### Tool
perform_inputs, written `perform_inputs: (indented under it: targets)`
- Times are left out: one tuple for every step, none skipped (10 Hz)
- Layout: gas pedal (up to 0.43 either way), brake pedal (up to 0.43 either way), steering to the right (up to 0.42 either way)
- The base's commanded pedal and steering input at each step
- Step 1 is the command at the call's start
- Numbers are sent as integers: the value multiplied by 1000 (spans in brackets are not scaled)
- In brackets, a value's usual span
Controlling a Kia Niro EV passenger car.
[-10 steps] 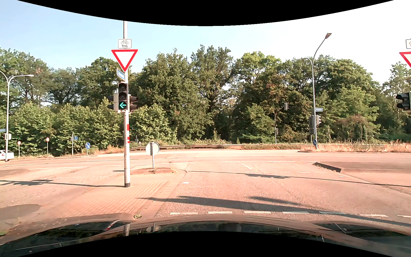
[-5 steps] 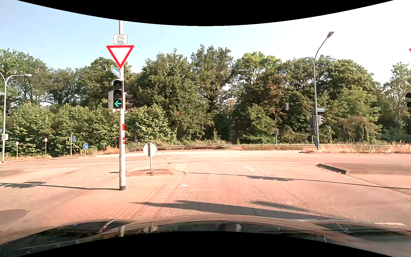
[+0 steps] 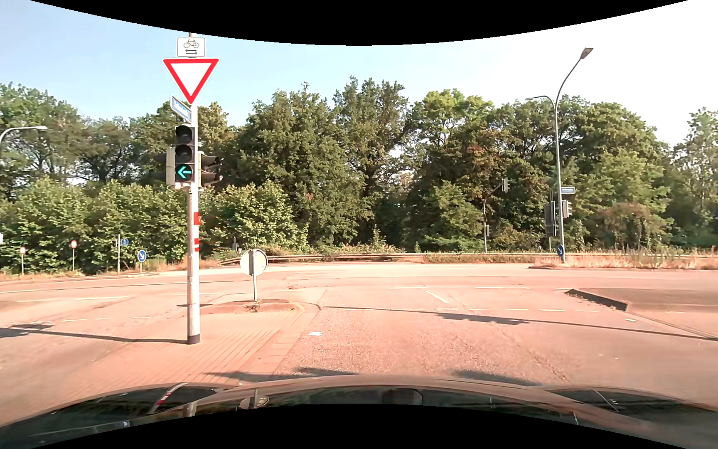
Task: Follow the waypoints while adhering to traffic rules and regulations
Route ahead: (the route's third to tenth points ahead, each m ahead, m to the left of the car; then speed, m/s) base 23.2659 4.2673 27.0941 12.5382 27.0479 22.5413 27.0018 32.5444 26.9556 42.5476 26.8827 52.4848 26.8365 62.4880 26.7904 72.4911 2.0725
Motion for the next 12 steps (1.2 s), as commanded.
perform_inputs:
  targets:
    - [287,0,-1]
    - [287,0,-1]
    - [287,0,-1]
    - [287,0,-1]
    - [287,0,-1]
    - [268,0,-1]
    - [260,0,-1]
    - [248,0,-1]
    - [240,0,-1]
    - [220,0,-1]
    - [209,0,-1]
    - [209,0,-1]
